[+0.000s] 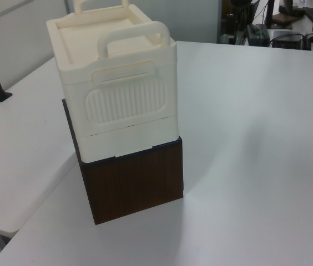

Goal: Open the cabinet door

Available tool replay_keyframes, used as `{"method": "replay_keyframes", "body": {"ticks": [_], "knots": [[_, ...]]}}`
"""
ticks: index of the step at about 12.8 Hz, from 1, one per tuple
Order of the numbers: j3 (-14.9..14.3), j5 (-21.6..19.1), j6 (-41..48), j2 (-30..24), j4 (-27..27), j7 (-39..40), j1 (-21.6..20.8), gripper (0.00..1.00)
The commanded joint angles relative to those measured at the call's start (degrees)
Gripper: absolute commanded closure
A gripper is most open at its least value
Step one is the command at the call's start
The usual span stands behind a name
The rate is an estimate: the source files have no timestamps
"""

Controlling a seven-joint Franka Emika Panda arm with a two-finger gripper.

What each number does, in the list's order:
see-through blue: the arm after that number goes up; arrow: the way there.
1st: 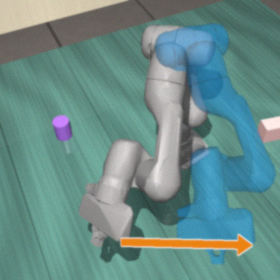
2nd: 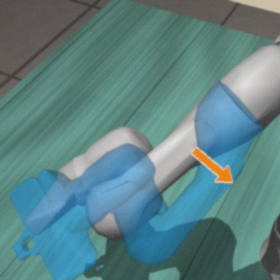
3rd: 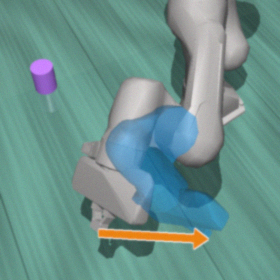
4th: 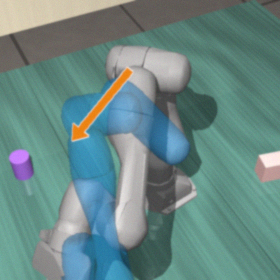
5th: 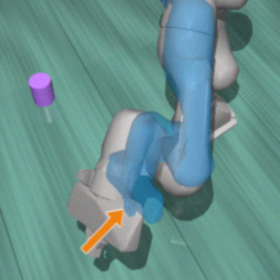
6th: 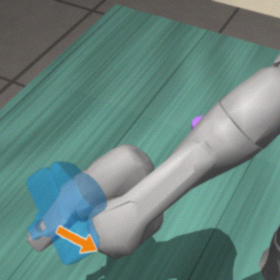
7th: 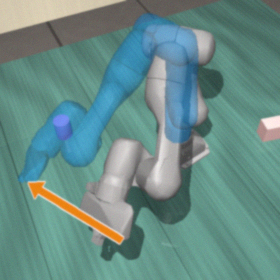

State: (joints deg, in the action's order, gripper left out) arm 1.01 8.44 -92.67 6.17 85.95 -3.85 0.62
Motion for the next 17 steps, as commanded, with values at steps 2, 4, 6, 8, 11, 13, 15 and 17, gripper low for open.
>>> {"method": "replay_keyframes", "body": {"ticks": [2, 4, 6, 8, 11, 13, 15, 17], "knots": [[0.04, -0.89, -0.41, -1.07, 1.50, -0.20, -0.09, 0.00], [0.04, -0.89, -0.41, -0.98, 1.50, -0.20, -0.18, 0.00], [0.04, -0.97, -0.41, -0.98, 1.50, -0.20, -0.18, 0.00], [0.04, -1.15, -0.41, -0.98, 1.58, -0.20, -0.09, 0.00], [0.04, -2.64, -0.41, -0.98, 1.67, 2.43, -0.09, 0.00], [0.04, -7.45, -0.49, -0.63, 1.59, 5.15, -0.18, 0.00], [0.48, -10.02, -1.80, 0.34, 1.23, 9.37, -1.05, 0.00], [0.57, -10.73, -4.00, 0.16, 0.01, 9.56, -3.67, 0.00]]}}
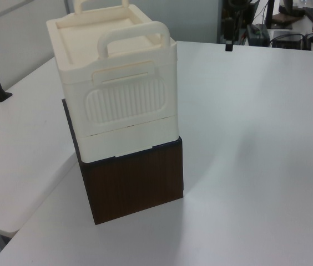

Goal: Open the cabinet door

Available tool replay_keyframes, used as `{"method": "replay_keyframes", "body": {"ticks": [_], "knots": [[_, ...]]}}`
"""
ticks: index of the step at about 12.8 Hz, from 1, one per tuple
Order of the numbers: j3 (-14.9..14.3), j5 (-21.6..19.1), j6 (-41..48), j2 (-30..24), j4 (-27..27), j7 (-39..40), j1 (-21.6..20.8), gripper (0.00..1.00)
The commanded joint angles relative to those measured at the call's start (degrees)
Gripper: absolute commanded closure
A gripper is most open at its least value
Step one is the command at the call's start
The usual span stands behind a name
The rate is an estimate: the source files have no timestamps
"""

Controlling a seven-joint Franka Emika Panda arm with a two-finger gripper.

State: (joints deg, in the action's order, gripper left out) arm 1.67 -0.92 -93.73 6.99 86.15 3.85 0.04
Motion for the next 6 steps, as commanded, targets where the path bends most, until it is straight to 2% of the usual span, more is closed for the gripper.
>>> {"method": "replay_keyframes", "body": {"ticks": [1, 6], "knots": [[-0.09, -1.10, -3.12, -0.49, -1.15, 1.86, -5.29, 0.00], [0.00, -1.10, -10.68, -0.57, -2.39, 1.86, -14.95, 0.00]]}}
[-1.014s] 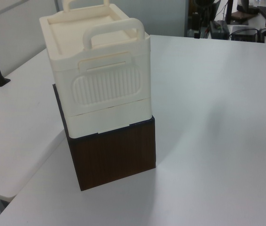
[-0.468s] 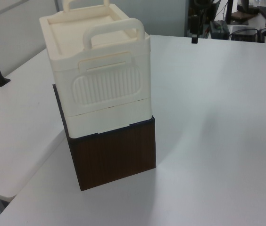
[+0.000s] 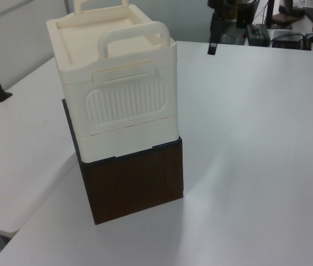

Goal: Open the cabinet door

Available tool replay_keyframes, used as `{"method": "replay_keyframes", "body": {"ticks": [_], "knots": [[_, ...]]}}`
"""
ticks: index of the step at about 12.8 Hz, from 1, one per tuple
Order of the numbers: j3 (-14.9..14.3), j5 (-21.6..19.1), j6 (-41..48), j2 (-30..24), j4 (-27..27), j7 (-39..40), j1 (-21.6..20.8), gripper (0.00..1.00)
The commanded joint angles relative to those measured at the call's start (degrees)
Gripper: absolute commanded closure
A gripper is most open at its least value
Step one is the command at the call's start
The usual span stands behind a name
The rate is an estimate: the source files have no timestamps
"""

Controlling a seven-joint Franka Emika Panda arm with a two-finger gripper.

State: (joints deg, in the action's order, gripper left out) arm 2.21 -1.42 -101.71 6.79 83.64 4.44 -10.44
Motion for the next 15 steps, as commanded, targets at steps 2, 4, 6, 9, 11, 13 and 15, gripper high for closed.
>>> {"method": "replay_keyframes", "body": {"ticks": [2, 4, 6, 9, 11, 13, 15], "knots": [[-0.54, -0.51, -4.19, -0.38, -1.19, 1.27, -8.61, 0.00], [-0.54, -0.60, -6.38, -0.03, -1.46, 3.37, -11.25, 0.00], [-0.45, -0.51, -6.75, 0.93, -1.64, 3.91, -12.93, 0.00], [1.38, -0.51, -9.10, 4.44, -4.27, 4.00, -13.82, 0.00], [2.10, -0.34, -11.39, 5.50, -4.28, 6.09, -13.82, 0.02], [2.97, -0.42, -13.33, 5.77, -4.28, 8.99, -13.82, 0.02], [3.15, -0.60, -14.48, 6.39, -4.28, 13.64, -13.73, 0.11]]}}
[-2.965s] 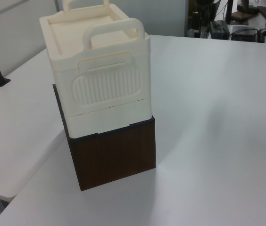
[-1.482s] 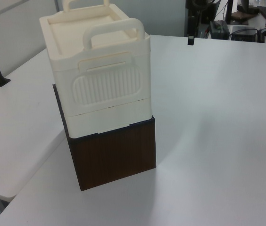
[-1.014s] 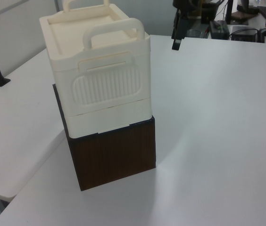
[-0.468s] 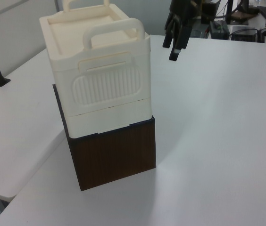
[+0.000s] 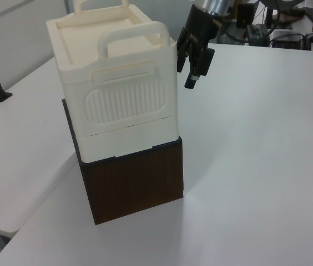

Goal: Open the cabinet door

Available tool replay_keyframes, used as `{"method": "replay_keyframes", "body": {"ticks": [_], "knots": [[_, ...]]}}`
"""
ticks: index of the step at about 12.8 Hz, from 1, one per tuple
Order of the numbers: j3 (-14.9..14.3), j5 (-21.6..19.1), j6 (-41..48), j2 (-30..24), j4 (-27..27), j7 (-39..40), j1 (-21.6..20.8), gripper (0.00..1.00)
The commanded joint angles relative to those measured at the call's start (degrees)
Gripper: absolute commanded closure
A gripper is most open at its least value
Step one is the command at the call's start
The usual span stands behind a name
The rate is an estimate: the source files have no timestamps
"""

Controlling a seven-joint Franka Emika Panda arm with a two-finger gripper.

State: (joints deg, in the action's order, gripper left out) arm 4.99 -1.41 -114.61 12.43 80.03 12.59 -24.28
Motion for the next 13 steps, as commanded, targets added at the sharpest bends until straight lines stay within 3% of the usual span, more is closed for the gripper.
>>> {"method": "replay_keyframes", "body": {"ticks": [1, 3, 6, 13], "knots": [[0.29, -0.70, -1.76, 0.84, -0.58, 8.56, 0.11, 0.21], [0.29, -1.66, -1.76, 0.93, -0.58, 9.56, 0.20, 0.39], [0.29, -4.98, -1.67, 0.85, -0.41, 8.33, 0.55, 0.53], [0.29, -6.24, -3.59, 1.81, -0.76, 4.64, 0.81, 0.57]]}}
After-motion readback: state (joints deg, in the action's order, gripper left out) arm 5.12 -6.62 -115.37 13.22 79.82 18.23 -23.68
